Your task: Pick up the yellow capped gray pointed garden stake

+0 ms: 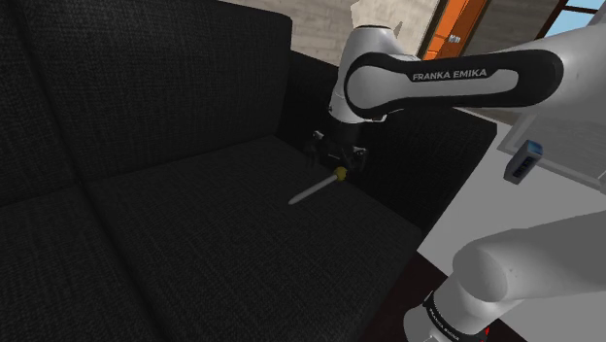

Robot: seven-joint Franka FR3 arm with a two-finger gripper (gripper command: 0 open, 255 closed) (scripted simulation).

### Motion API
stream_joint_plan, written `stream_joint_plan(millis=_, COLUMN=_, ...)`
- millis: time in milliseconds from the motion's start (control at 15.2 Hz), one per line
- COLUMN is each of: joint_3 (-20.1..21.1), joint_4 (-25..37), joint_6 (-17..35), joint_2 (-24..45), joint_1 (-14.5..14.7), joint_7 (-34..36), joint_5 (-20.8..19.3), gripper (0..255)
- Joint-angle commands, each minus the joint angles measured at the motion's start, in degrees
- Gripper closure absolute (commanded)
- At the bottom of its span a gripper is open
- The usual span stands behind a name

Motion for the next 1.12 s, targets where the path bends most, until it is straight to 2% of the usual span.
stream_joint_plan(millis=0, joint_3=4.53, joint_4=2.14, joint_6=2.24, joint_2=4.50, joint_1=-4.17, joint_7=13.78, joint_5=-0.94, gripper=0)
stream_joint_plan(millis=66, joint_3=5.85, joint_4=2.79, joint_6=2.92, joint_2=5.99, joint_1=-5.46, joint_7=17.72, joint_5=-1.48, gripper=0)
stream_joint_plan(millis=660, joint_3=7.47, joint_4=-1.28, joint_6=9.25, joint_2=8.41, joint_1=-5.66, joint_7=18.46, joint_5=-1.77, gripper=0)
stream_joint_plan(millis=726, joint_3=7.41, joint_4=-1.31, joint_6=9.34, joint_2=8.48, joint_1=-5.73, joint_7=18.35, joint_5=-1.82, gripper=255)
stream_joint_plan(millis=1056, joint_3=7.36, joint_4=-1.37, joint_6=9.31, joint_2=8.39, joint_1=-5.72, joint_7=18.29, joint_5=-1.79, gripper=255)
